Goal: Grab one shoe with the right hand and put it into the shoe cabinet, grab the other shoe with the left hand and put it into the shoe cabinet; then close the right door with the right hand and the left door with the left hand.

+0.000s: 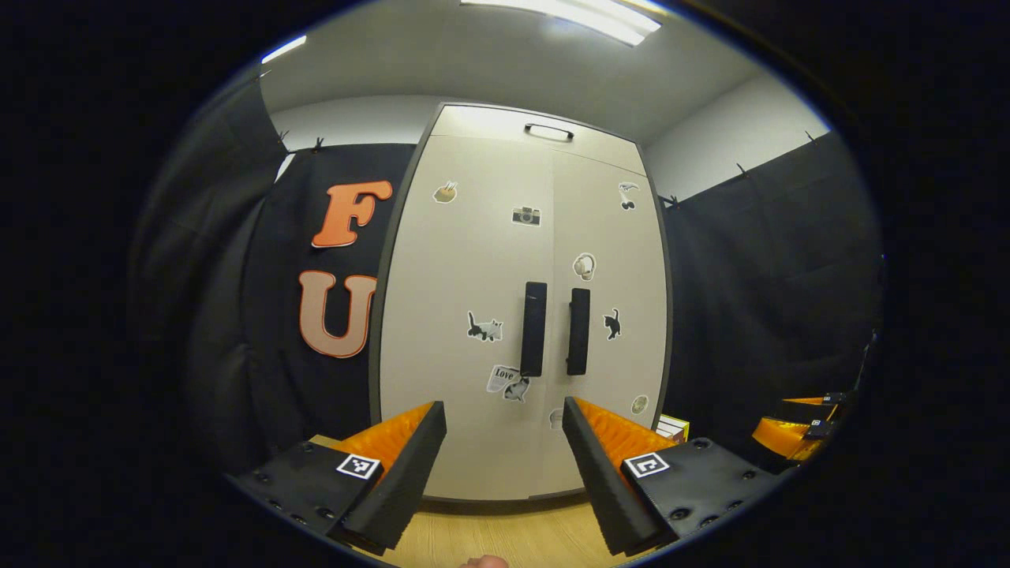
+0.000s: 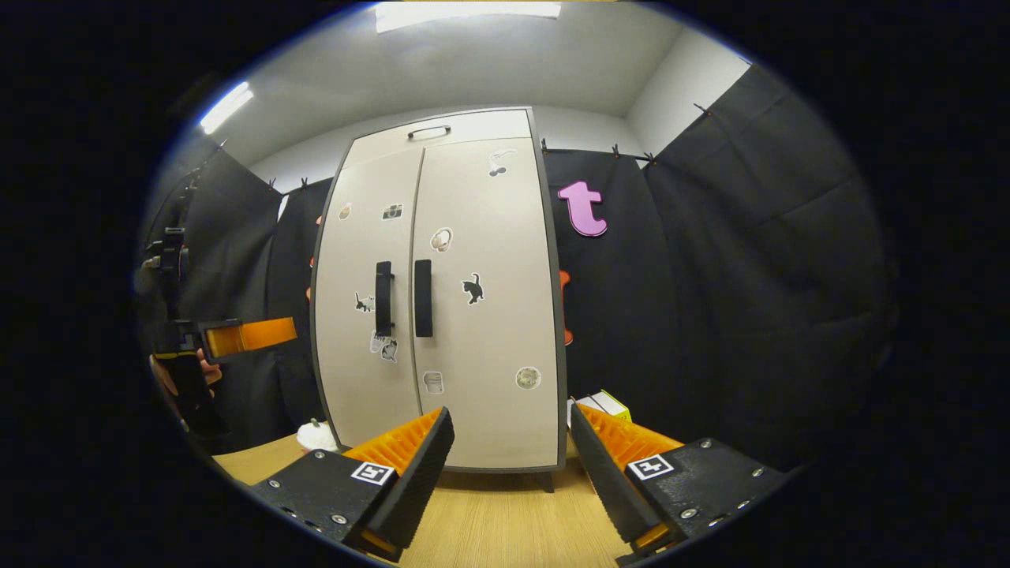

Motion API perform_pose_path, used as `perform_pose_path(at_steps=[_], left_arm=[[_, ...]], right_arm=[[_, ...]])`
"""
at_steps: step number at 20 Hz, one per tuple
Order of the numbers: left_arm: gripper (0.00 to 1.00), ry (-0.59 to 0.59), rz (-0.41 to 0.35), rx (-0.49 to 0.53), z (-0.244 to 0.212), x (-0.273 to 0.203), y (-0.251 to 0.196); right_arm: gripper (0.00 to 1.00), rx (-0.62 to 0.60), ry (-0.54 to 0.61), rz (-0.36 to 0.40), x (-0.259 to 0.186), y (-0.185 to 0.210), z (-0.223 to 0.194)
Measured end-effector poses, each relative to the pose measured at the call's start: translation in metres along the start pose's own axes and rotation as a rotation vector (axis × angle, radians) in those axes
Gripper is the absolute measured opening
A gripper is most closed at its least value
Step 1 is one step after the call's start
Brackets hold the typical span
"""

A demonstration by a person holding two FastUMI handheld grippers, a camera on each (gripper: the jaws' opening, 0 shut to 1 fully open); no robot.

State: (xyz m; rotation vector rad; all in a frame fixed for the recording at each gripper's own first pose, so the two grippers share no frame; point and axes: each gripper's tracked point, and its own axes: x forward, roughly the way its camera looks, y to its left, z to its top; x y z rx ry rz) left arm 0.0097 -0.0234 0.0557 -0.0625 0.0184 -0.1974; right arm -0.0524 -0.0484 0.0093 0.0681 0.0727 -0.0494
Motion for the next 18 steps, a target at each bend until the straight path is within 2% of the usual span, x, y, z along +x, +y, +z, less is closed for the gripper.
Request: perform_pose_path(at_steps=[4,6,9,17,18], left_arm=[[0.96,0.028,0.083,0.005,-0.024,-0.028,0.013],[0.96,0.035,0.111,-0.024,-0.034,-0.040,0.015],[0.96,0.054,0.109,-0.056,-0.046,-0.049,0.013],[0.96,0.029,0.121,-0.031,-0.037,-0.047,0.019],[0.94,0.027,0.120,-0.032,-0.036,-0.046,0.020]], right_arm=[[0.92,0.013,-0.004,0.011,-0.003,0.004,0.001],[0.92,0.014,-0.006,0.001,-0.003,0.001,0.000],[0.92,0.026,-0.003,-0.005,-0.001,0.000,-0.002],[0.92,0.040,-0.004,-0.014,0.002,0.000,-0.003],[0.92,0.044,-0.007,-0.014,0.002,0.000,-0.002]])
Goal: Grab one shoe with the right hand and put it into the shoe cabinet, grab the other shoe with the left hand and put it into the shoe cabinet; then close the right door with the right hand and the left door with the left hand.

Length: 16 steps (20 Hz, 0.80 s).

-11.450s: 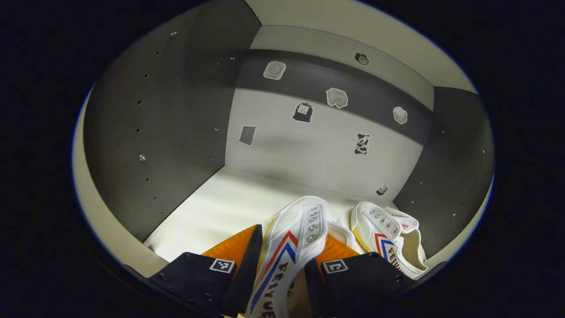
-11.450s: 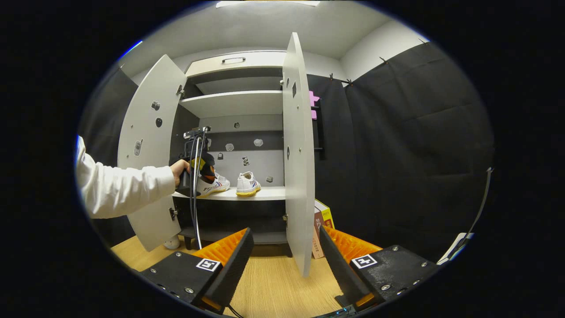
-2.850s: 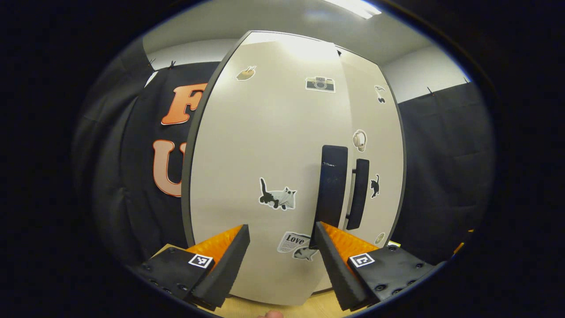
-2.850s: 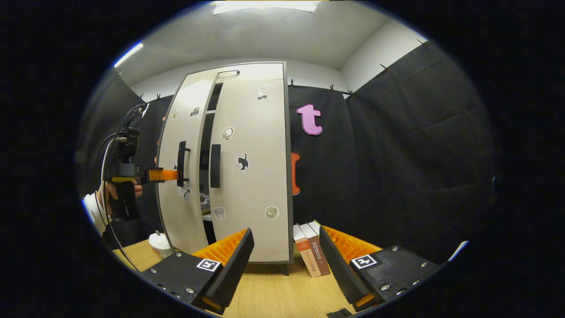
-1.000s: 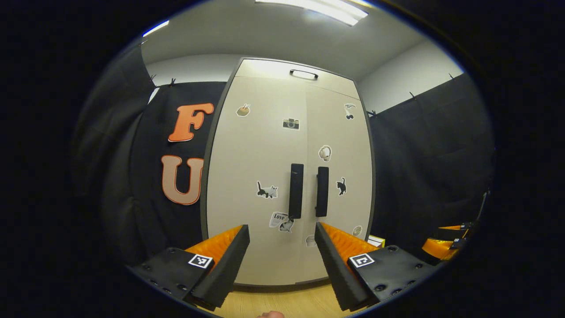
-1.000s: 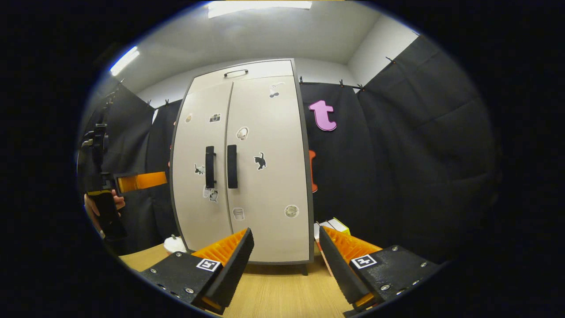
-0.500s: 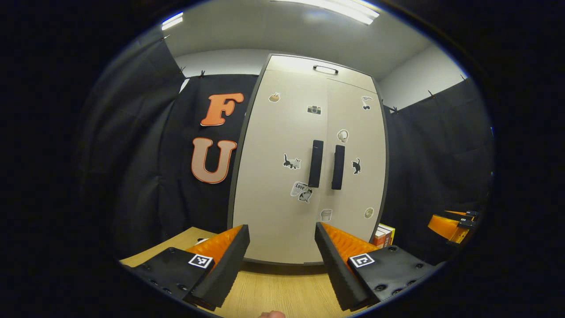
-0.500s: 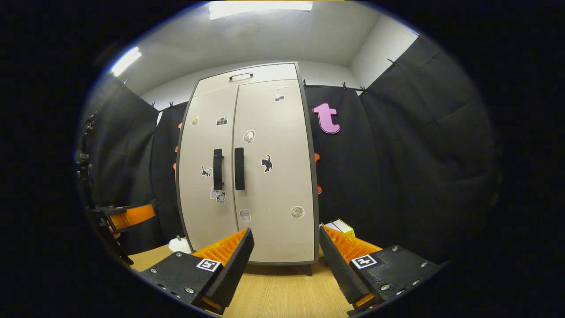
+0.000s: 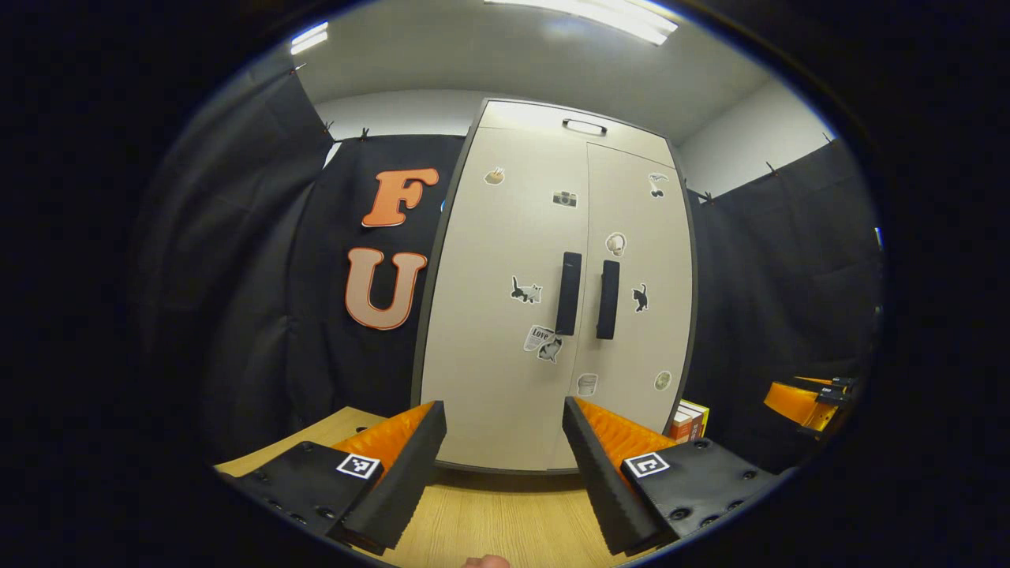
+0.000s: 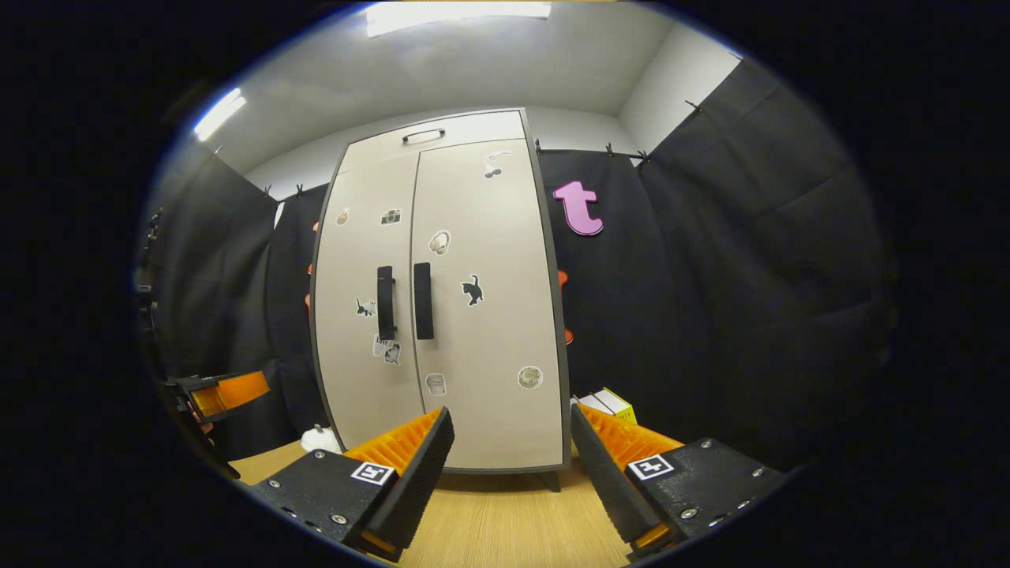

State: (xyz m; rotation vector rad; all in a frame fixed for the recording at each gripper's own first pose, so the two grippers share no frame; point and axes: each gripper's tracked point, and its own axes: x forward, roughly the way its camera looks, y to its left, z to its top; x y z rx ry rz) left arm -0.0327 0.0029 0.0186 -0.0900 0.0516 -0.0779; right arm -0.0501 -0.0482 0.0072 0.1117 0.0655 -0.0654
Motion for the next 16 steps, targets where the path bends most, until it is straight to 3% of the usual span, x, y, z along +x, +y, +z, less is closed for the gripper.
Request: perform_pose_path(at_steps=[16], left_arm=[[0.94,0.006,0.005,-0.013,-0.0034,0.0016,0.0016]], right_arm=[[0.92,-0.008,0.010,0.015,0.0070,0.0065,-0.0053]])
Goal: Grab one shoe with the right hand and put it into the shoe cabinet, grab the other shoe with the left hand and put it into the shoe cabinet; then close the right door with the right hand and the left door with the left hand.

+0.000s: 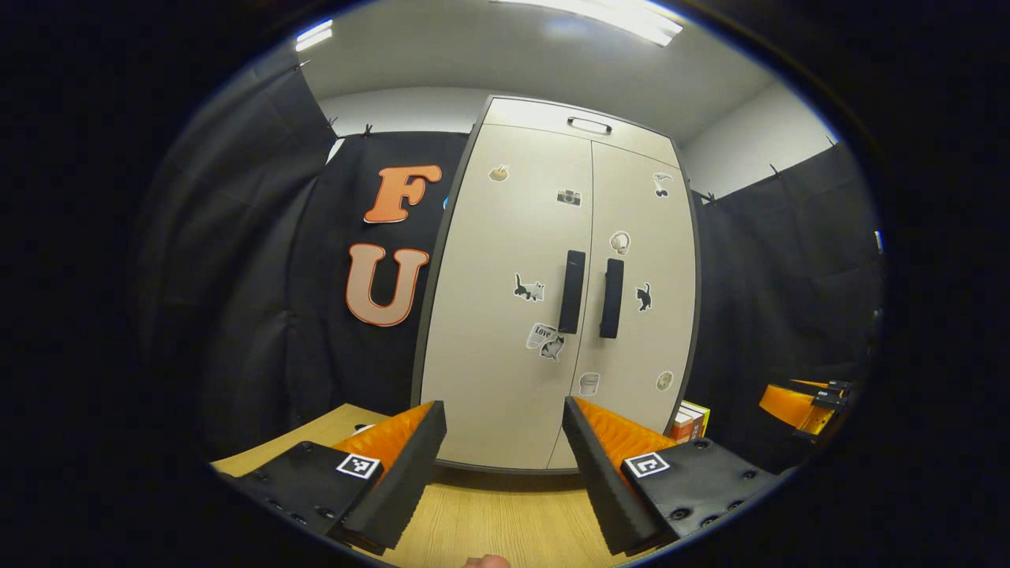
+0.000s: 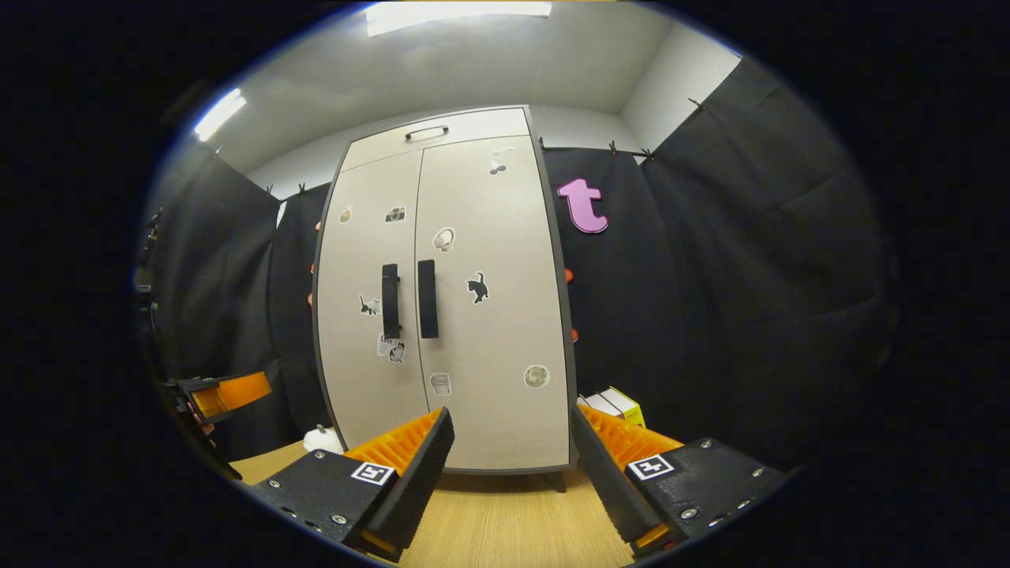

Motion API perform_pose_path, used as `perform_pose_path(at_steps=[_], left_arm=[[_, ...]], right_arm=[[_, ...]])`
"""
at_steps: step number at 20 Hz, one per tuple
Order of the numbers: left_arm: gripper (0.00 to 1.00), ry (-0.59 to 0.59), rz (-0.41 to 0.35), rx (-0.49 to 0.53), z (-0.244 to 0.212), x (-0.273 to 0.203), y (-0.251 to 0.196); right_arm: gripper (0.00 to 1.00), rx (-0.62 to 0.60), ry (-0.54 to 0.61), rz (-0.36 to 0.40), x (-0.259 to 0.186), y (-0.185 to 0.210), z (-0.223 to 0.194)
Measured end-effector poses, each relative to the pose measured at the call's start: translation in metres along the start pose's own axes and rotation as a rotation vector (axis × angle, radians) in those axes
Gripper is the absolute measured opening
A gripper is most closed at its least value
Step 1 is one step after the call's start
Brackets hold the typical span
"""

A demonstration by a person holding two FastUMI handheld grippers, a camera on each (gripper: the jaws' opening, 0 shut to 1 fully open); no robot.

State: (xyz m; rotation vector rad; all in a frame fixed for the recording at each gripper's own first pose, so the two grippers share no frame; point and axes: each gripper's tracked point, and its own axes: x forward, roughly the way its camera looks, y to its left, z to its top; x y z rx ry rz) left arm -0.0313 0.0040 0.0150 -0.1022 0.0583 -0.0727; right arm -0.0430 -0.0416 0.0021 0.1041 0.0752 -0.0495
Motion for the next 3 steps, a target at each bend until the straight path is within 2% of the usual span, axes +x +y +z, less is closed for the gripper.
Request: perform_pose_path(at_steps=[3], left_arm=[[0.96,-0.005,-0.001,0.000,0.0008,0.0018,-0.0013]], right_arm=[[0.92,0.000,-0.002,0.001,0.0000,-0.0002,0.0014]])
